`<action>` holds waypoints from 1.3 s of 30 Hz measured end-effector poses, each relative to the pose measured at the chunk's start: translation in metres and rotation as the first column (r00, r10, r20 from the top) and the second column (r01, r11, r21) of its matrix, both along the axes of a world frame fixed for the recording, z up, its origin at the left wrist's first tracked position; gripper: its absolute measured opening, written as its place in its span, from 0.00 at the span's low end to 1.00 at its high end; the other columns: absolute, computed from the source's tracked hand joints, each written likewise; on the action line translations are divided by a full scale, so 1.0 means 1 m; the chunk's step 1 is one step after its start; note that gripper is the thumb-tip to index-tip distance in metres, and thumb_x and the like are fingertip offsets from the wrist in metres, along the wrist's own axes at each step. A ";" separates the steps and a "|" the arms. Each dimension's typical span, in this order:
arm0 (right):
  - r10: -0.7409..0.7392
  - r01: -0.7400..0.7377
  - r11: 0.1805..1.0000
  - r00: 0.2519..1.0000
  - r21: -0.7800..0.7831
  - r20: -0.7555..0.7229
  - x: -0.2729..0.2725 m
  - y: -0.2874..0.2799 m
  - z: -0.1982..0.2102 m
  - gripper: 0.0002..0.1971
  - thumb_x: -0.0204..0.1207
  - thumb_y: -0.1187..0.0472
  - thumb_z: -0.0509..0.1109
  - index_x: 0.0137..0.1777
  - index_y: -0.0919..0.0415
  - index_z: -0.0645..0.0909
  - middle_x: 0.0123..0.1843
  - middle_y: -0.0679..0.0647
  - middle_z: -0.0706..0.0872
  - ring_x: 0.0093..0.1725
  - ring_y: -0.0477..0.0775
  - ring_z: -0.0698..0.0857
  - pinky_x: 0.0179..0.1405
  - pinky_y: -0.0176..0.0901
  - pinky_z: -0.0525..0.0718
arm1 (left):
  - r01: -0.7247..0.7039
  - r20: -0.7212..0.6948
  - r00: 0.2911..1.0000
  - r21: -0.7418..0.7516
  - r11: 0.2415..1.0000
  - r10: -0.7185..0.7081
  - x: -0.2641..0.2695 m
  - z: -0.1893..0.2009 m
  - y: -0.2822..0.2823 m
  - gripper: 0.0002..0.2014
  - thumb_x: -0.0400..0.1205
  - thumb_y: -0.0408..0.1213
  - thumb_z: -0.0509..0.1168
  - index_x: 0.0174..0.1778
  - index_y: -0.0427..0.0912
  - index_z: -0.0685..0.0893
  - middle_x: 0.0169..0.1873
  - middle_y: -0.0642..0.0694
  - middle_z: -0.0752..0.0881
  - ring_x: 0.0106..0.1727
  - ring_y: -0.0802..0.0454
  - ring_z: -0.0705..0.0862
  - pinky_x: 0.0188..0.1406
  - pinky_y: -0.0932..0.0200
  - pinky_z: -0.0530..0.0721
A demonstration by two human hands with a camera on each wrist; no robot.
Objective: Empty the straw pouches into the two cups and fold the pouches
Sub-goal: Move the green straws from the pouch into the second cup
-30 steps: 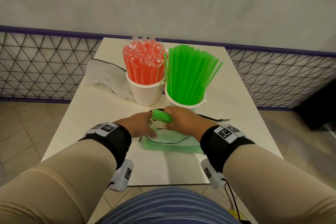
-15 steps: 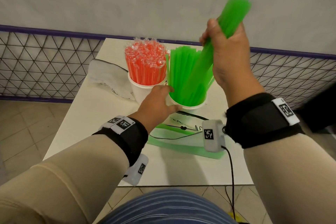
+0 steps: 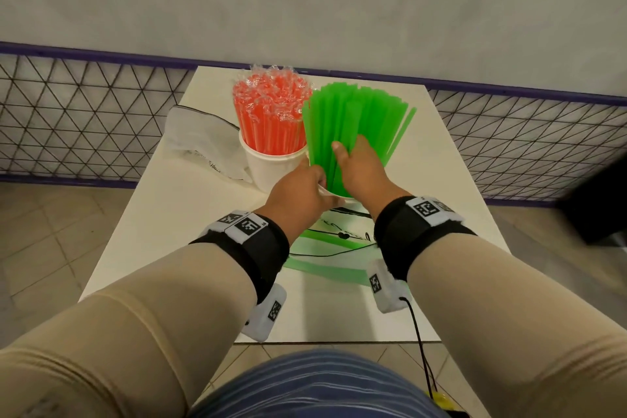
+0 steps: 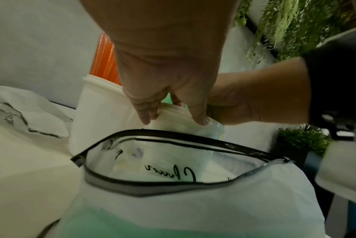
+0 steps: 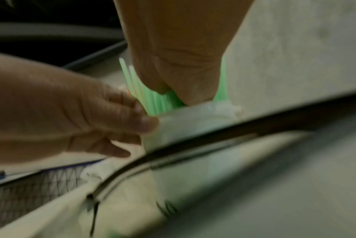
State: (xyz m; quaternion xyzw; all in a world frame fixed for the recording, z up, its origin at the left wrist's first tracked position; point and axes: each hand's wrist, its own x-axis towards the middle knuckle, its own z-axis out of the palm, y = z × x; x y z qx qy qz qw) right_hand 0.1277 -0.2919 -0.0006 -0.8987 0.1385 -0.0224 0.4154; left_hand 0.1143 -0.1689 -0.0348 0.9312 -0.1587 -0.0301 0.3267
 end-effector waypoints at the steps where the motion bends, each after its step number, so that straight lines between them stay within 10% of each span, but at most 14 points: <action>1: 0.015 -0.016 0.999 1.000 -0.039 -0.026 0.001 0.001 0.002 0.26 0.85 0.48 0.61 0.72 0.69 0.67 0.66 0.65 0.80 0.64 0.66 0.81 0.51 0.47 0.74 | 0.005 -0.014 1.000 0.002 1.000 -0.005 0.000 0.000 0.000 0.19 0.72 0.54 0.77 0.41 0.44 0.78 0.47 0.50 0.76 0.42 0.47 0.78 0.30 0.58 0.67; 8: 0.129 0.168 0.870 0.829 -0.463 0.543 -0.001 -0.001 0.028 0.41 0.77 0.54 0.73 0.84 0.61 0.54 0.80 0.63 0.66 0.80 0.63 0.65 0.78 0.53 0.64 | -0.026 -0.060 0.998 0.014 1.000 0.026 -0.001 0.001 0.000 0.21 0.72 0.57 0.76 0.33 0.53 0.69 0.42 0.51 0.77 0.38 0.50 0.77 0.31 0.57 0.69; 11: 0.349 -0.011 0.718 0.871 -0.696 0.346 0.006 -0.006 0.025 0.38 0.82 0.59 0.65 0.86 0.58 0.48 0.87 0.59 0.51 0.86 0.62 0.50 0.82 0.61 0.59 | -0.030 -0.059 0.998 0.028 0.999 0.032 -0.003 0.003 0.000 0.20 0.72 0.57 0.75 0.35 0.51 0.73 0.44 0.50 0.79 0.41 0.49 0.79 0.34 0.56 0.72; 16: 0.333 -0.196 0.757 0.936 -0.623 0.110 0.011 -0.021 0.027 0.36 0.85 0.61 0.58 0.86 0.59 0.40 0.88 0.55 0.43 0.86 0.59 0.44 0.84 0.61 0.52 | -0.019 -0.038 0.999 0.020 1.000 0.019 -0.008 0.004 0.001 0.19 0.73 0.56 0.75 0.43 0.45 0.78 0.48 0.49 0.78 0.44 0.47 0.81 0.37 0.54 0.75; 22: 0.371 -0.032 0.832 0.773 -0.554 0.514 -0.022 0.005 0.048 0.28 0.67 0.74 0.63 0.70 0.65 0.77 0.67 0.62 0.80 0.68 0.63 0.77 0.70 0.49 0.72 | -0.108 0.030 0.993 -0.139 0.984 0.114 -0.018 0.005 0.013 0.19 0.77 0.55 0.70 0.50 0.47 0.73 0.49 0.48 0.82 0.46 0.45 0.80 0.45 0.50 0.80; 26: 0.562 -0.410 0.668 0.825 -0.621 0.060 -0.060 0.036 0.046 0.06 0.76 0.67 0.63 0.45 0.64 0.82 0.41 0.57 0.81 0.40 0.59 0.80 0.38 0.48 0.79 | -0.174 0.108 0.978 -0.031 0.984 0.176 -0.011 0.001 0.032 0.11 0.80 0.44 0.62 0.35 0.41 0.76 0.36 0.44 0.82 0.40 0.39 0.82 0.38 0.52 0.79; 30: 0.551 -0.632 0.451 0.753 -0.630 -0.360 -0.063 0.037 -0.007 0.09 0.78 0.69 0.61 0.52 0.65 0.83 0.47 0.61 0.85 0.45 0.62 0.83 0.38 0.45 0.70 | 0.084 -0.119 0.992 0.479 0.874 -0.030 -0.009 -0.017 0.044 0.09 0.78 0.41 0.63 0.36 0.41 0.84 0.41 0.39 0.86 0.43 0.39 0.85 0.40 0.54 0.82; 32: 0.517 -0.684 0.439 0.723 -0.583 -0.458 -0.062 0.032 -0.032 0.09 0.80 0.67 0.61 0.55 0.66 0.81 0.53 0.62 0.85 0.50 0.64 0.84 0.41 0.46 0.71 | 0.159 -0.217 0.975 0.587 0.794 -0.035 -0.012 -0.032 0.048 0.09 0.80 0.40 0.62 0.46 0.40 0.85 0.50 0.39 0.86 0.48 0.41 0.84 0.44 0.53 0.82; 39: 0.490 -0.723 0.540 0.686 -0.430 -0.537 -0.074 0.029 -0.074 0.27 0.71 0.49 0.76 0.65 0.60 0.74 0.58 0.59 0.80 0.54 0.61 0.82 0.45 0.47 0.77 | 0.120 -0.321 0.947 0.419 0.900 0.023 -0.013 -0.048 0.056 0.23 0.78 0.27 0.60 0.71 0.39 0.76 0.67 0.40 0.78 0.67 0.43 0.79 0.63 0.56 0.77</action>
